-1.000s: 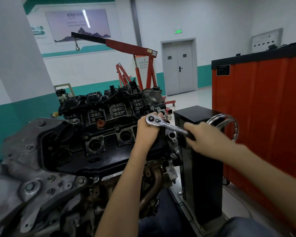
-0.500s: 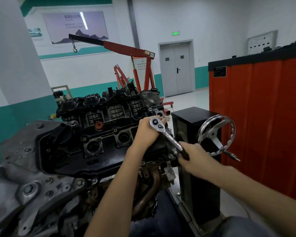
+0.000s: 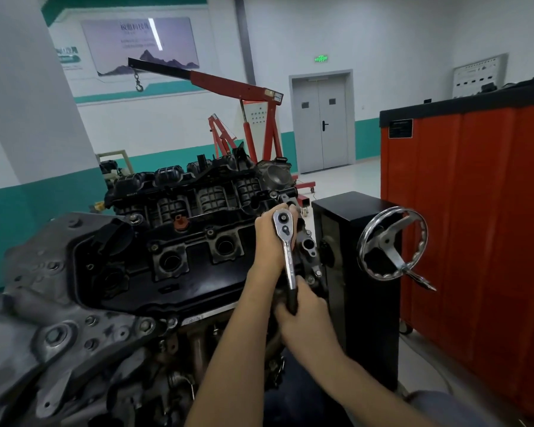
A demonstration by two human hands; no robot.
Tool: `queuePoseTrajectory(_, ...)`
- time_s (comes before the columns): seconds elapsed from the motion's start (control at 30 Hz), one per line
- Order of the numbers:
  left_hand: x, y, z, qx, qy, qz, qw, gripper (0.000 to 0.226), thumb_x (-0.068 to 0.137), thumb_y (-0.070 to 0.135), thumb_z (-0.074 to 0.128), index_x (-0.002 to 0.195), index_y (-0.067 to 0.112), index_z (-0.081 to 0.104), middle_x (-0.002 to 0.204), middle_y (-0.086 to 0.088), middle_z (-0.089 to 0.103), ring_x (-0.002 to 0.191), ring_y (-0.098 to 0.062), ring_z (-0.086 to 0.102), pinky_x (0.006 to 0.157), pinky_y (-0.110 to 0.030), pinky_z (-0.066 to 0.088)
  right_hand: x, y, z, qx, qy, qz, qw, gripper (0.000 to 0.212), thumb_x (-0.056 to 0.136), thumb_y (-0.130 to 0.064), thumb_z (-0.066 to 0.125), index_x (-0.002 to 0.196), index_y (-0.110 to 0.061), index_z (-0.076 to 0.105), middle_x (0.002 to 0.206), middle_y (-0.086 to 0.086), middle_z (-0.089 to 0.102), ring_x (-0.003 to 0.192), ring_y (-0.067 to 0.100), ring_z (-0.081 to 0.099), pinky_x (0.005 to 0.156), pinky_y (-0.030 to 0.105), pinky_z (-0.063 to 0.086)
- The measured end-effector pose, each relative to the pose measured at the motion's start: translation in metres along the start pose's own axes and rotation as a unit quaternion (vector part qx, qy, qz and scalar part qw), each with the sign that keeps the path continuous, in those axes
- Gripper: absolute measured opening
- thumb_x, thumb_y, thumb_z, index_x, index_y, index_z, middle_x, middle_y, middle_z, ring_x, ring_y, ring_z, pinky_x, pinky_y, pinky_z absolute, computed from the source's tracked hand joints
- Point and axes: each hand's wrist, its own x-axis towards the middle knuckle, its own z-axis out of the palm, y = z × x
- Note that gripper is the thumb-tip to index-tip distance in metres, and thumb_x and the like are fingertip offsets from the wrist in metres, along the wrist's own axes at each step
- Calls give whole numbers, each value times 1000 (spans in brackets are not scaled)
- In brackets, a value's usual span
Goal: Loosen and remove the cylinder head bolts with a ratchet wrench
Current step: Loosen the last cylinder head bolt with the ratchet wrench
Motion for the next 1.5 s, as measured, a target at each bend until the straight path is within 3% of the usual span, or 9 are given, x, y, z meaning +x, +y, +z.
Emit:
queuePoseTrajectory(0.2, 9, 0, -24, 30, -108, -10, 994, 56, 90, 17, 67, 41, 28, 42, 42, 13, 40, 45, -2, 36, 52, -11, 32, 32, 2, -67, -164, -99, -51, 980, 18, 85, -5, 55, 87, -23, 52, 73, 6, 59, 54, 9, 54, 49, 16, 43)
queuePoseTrajectory(0.4, 7, 3, -18, -31, -111, -22, 993, 51, 94, 20, 63, 50, 20, 38, 45, 13, 36, 47, -3, 33, 52, -12, 30, 91, -18, -131, -458, -120, -171, 864, 14, 89, -16, 54, 103, -19, 52, 65, -11, 43, 55, 3, 42, 49, 17, 29)
queuePoseTrajectory(0.6, -1, 5, -5, -63, -25, -29, 997, 51, 99, 15, 54, 55, 19, 28, 43, 14, 31, 45, -3, 29, 49, -13, 27, 24, 0, -66, -155, -56, -56, 985, 9, 84, -10, 59, 82, -11, 50, 63, 5, 54, 49, 12, 48, 45, 17, 37)
queuePoseTrajectory(0.73, -1, 10, 0, -87, -5, -39, 995, 44, 96, 4, 54, 60, 14, 31, 44, 13, 25, 44, -3, 26, 47, -10, 27, -2, -9, -1, 30, 2, -10, 1000, 16, 81, -4, 56, 76, -18, 51, 54, -1, 50, 42, 5, 45, 41, 16, 36)
queuePoseTrajectory(0.9, 5, 2, -19, 13, -87, -26, 996, 52, 95, 21, 60, 57, 19, 25, 50, 8, 26, 51, -7, 24, 52, -23, 26, 12, -1, -28, -74, -49, -42, 995, 15, 80, -2, 56, 82, -17, 53, 65, 9, 57, 51, 14, 50, 49, 26, 43)
queuePoseTrajectory(1.17, 7, 4, -17, 42, -130, -41, 990, 38, 92, 5, 56, 63, 26, 68, 63, 6, 64, 64, -12, 58, 66, -30, 44, 106, -25, -149, -514, -144, -185, 825, 14, 91, -18, 55, 104, -17, 49, 63, -9, 48, 52, 5, 48, 49, 16, 33)
queuePoseTrajectory(1.23, 4, 2, -17, -15, -63, -55, 996, 49, 95, 13, 58, 49, 32, 55, 50, 14, 52, 50, -1, 46, 56, -18, 35, 98, -26, -137, -500, -114, -179, 840, 12, 90, -19, 55, 96, -22, 45, 64, -8, 46, 53, 6, 46, 50, 18, 32)
queuePoseTrajectory(1.37, 0, -1, -2, -25, -7, -39, 999, 53, 97, 15, 57, 52, 24, 30, 42, 13, 35, 46, -3, 29, 52, -20, 26, 27, -1, -75, -193, -64, -67, 977, 22, 84, -8, 60, 83, -25, 47, 61, -4, 51, 45, 1, 47, 44, 15, 35)
queuePoseTrajectory(1.5, 0, 0, 3, -34, -20, -31, 999, 49, 96, 7, 56, 57, 15, 27, 49, 11, 24, 51, -5, 23, 53, -21, 24, 0, 3, -4, 7, 1, 13, 1000, 16, 84, -6, 56, 93, -19, 53, 67, 3, 55, 53, 7, 50, 47, 15, 36)
